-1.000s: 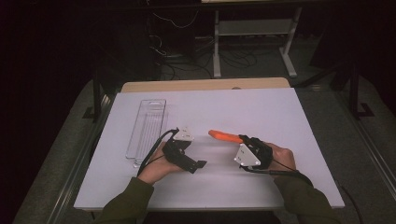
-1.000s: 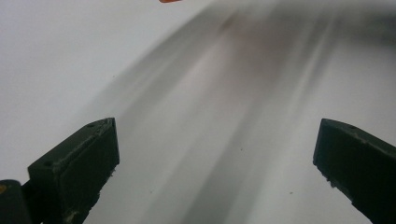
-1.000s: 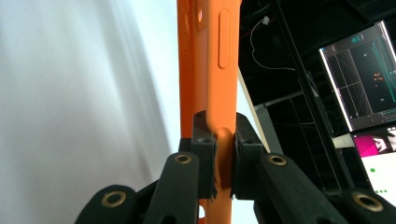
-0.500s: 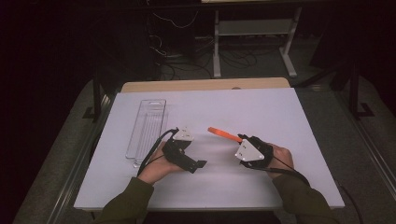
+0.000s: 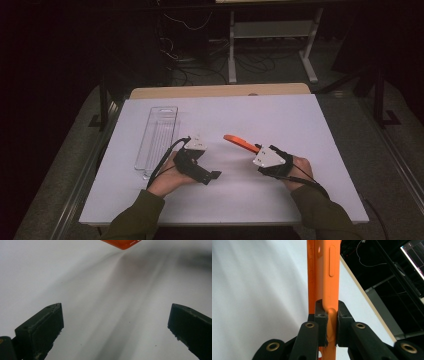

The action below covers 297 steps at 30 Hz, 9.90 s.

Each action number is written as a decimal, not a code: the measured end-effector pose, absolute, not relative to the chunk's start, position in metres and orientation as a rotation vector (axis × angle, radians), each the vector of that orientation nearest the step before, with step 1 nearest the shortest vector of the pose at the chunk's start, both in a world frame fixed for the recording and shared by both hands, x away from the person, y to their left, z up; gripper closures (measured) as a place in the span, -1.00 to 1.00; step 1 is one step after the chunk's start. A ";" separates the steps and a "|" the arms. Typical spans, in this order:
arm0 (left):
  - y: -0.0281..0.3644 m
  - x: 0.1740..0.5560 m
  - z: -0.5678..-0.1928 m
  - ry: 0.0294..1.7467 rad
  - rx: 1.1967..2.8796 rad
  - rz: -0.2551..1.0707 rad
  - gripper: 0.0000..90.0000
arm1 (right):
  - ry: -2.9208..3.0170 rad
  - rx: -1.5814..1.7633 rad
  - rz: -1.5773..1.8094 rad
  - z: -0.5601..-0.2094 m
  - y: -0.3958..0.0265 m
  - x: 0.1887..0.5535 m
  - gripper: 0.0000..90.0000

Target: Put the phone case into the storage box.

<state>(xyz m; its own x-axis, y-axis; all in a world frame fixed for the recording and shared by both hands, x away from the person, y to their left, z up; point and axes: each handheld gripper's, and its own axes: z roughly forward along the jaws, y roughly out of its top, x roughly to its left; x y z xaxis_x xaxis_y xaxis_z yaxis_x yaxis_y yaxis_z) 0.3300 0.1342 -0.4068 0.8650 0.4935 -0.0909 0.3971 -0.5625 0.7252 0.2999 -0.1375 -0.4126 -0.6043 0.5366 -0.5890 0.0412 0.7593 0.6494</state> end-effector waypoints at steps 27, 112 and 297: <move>0.134 0.331 -0.407 0.676 2.237 0.130 -1.00 | 2.144 0.643 0.918 -0.410 -0.142 0.306 0.79; 0.133 0.357 -0.374 0.808 2.004 0.174 -1.00 | 2.022 1.156 1.360 -0.413 -0.139 0.319 0.79; 0.119 0.366 -0.368 0.834 1.797 0.213 -0.68 | 2.408 0.941 1.250 -0.412 -0.121 0.320 -1.00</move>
<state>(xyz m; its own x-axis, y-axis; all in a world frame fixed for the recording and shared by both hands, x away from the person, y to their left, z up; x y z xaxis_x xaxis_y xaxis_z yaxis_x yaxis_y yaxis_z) 0.3662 0.1191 -0.3680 0.7369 0.6297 -0.2458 0.4343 -0.1623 0.8860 0.3199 -0.1205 -0.4125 -0.7528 0.6558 0.0568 0.4236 0.4166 0.8043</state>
